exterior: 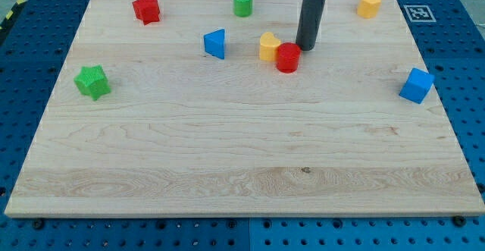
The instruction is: Push the red circle vertically to the bottom of the triangle
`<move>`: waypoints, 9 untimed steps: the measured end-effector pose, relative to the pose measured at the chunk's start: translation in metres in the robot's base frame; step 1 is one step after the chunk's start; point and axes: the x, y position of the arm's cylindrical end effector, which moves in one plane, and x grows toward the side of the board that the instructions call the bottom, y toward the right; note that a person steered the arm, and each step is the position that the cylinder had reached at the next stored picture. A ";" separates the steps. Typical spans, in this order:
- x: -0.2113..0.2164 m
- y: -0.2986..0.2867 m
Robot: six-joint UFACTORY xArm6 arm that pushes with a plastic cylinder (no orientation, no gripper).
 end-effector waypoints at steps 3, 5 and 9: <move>0.059 -0.013; 0.018 -0.016; 0.081 -0.056</move>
